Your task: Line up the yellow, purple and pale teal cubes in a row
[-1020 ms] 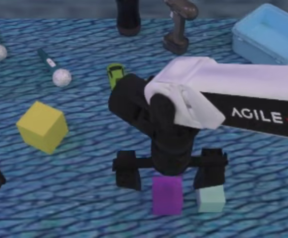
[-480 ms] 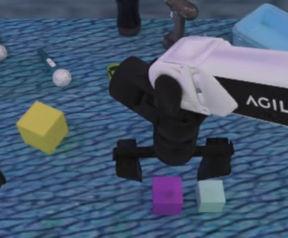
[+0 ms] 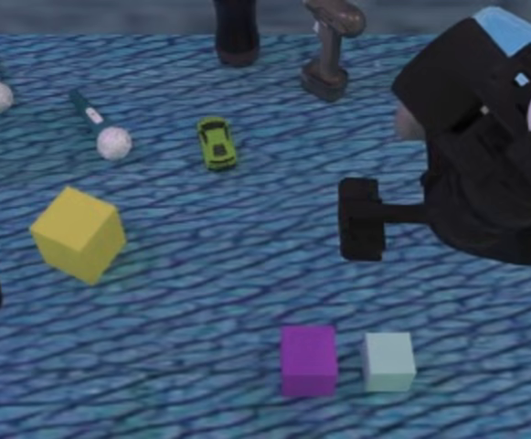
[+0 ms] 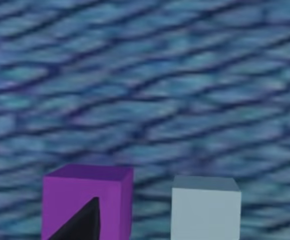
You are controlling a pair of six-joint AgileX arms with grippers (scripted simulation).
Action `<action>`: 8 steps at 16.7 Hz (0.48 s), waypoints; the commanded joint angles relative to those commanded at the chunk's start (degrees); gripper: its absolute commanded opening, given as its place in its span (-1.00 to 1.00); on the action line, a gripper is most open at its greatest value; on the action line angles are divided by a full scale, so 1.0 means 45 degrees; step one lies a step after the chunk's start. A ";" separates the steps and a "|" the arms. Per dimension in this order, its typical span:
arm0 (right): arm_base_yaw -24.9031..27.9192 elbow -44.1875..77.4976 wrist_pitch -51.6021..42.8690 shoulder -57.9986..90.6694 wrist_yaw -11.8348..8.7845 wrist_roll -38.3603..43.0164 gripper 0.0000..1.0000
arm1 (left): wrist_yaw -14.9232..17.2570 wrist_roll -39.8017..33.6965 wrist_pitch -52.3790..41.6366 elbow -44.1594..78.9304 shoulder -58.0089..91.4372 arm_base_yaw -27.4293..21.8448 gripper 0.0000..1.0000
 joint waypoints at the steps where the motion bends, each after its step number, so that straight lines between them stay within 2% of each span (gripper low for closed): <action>1: -0.0470 -0.0871 0.0557 -0.1222 0.0157 -0.0541 1.00 | -0.0007 0.0166 -0.0660 0.0897 0.1134 -0.0091 1.00; 5: -0.2642 -0.4959 0.3048 -0.6566 0.0544 -0.2896 1.00 | -0.0033 0.0900 -0.3619 0.4736 0.6478 -0.0502 1.00; 8: -0.4386 -0.8227 0.5072 -1.0505 0.0524 -0.4672 1.00 | -0.0041 0.1458 -0.5893 0.7589 1.0682 -0.0828 1.00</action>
